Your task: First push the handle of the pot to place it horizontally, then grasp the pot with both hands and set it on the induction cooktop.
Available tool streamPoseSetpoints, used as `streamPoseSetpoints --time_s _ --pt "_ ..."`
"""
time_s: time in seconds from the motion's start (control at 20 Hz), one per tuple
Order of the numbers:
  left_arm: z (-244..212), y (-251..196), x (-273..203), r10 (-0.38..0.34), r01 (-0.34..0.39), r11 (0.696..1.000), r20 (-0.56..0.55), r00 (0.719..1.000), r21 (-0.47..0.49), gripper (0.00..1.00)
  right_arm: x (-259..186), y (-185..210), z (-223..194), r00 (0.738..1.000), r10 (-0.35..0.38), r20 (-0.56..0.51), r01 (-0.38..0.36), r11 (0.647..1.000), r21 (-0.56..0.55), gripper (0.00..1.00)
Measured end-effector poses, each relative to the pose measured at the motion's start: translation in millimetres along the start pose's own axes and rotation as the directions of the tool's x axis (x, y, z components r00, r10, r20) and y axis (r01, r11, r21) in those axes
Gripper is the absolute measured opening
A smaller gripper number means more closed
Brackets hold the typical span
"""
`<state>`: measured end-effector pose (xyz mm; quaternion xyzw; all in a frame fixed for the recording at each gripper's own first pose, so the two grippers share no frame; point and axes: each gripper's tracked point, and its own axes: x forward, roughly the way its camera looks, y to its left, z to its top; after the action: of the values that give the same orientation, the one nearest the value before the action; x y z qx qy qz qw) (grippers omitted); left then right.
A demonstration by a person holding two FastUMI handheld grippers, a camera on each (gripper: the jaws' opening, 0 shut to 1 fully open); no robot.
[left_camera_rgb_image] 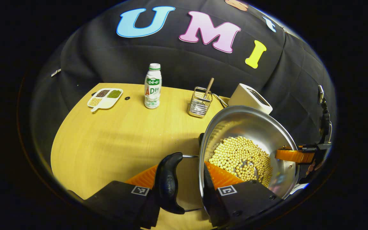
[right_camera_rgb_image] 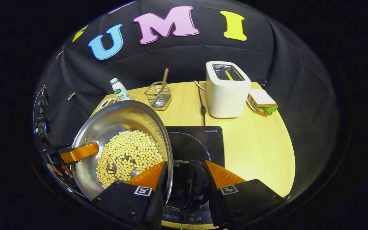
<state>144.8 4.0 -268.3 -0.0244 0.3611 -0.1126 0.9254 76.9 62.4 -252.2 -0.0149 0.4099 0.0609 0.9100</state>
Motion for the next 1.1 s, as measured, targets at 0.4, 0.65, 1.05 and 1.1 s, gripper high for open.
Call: streamPoseSetpoints --time_s 0.4,0.65,1.05,1.1 --pt "-7.7 -38.8 36.6 -0.007 0.006 1.0 -0.042 0.999 -0.004 0.63 19.4 -52.4 -2.0 0.999 -0.016 -0.034 0.017 0.999 0.032 0.61" --pt "-12.4 -44.2 52.2 0.0 -0.001 1.0 -0.047 0.999 -0.008 0.63 34.2 -67.8 -3.2 0.999 -0.015 -0.044 0.017 0.999 0.039 0.61" --pt "-21.4 -48.0 70.4 0.011 -0.012 1.0 -0.056 0.998 -0.01 0.63 55.6 -79.8 -8.2 0.998 -0.009 -0.057 0.011 0.999 0.043 0.61" --pt "-24.5 -48.6 72.5 0.011 -0.012 1.0 -0.061 0.998 -0.009 0.63 55.9 -81.1 -10.4 0.998 -0.009 -0.059 0.011 0.999 0.041 0.61"
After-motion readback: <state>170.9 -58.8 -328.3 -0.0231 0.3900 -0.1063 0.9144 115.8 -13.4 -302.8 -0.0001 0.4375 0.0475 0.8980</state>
